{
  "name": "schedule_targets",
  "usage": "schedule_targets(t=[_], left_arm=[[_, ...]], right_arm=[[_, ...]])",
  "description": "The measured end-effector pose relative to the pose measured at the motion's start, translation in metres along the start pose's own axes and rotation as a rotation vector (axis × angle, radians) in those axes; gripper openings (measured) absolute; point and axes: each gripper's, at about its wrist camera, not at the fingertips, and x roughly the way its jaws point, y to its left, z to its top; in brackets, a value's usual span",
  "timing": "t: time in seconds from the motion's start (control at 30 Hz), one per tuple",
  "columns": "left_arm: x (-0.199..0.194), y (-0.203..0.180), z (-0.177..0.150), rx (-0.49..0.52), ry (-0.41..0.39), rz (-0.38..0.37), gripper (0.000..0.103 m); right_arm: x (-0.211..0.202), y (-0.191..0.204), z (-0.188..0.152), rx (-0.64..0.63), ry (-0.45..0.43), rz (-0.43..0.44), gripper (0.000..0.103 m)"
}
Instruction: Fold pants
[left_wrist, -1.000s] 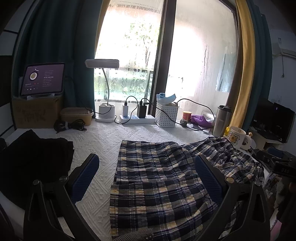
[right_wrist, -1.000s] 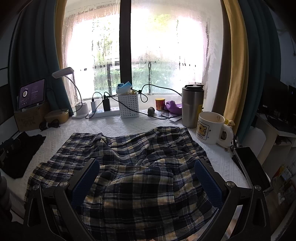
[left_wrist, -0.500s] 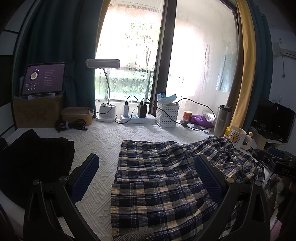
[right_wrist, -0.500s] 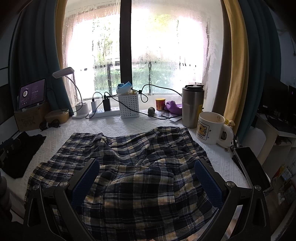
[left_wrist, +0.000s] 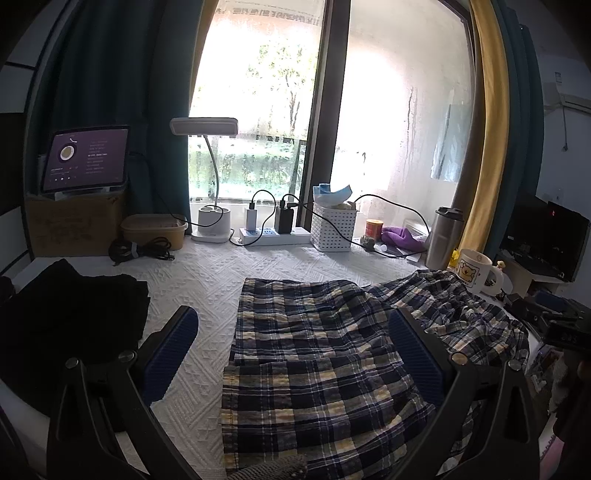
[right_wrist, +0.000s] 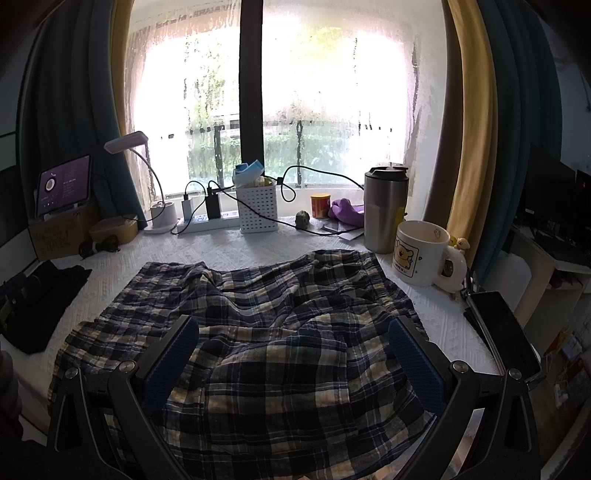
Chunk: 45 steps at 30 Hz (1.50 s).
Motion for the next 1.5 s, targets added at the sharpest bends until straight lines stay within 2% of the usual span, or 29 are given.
schedule_targets(t=[0.27, 0.4, 0.6, 0.83, 1.17, 1.5], left_arm=[[0.005, 0.002, 0.001, 0.008, 0.013, -0.003, 0.101], [0.017, 0.01, 0.003, 0.003, 0.047, 0.028, 0.101], [0.051, 0.025, 0.001, -0.069, 0.165, 0.036, 0.101], [0.082, 0.019, 0.009, -0.034, 0.226, 0.068, 0.101], [0.143, 0.014, 0.031, -0.018, 0.297, 0.071, 0.101], [0.196, 0.012, 0.03, 0.009, 0.405, 0.106, 0.101]], right_arm=[[0.002, 0.0, 0.0, 0.003, 0.004, 0.0, 0.103], [0.009, 0.001, 0.001, 0.007, 0.021, 0.001, 0.103], [0.031, -0.006, 0.007, 0.012, 0.055, -0.015, 0.103], [0.064, -0.019, 0.019, 0.027, 0.097, -0.025, 0.103], [0.11, -0.043, 0.046, 0.034, 0.125, -0.058, 0.103], [0.163, -0.07, 0.057, 0.047, 0.176, -0.09, 0.103]])
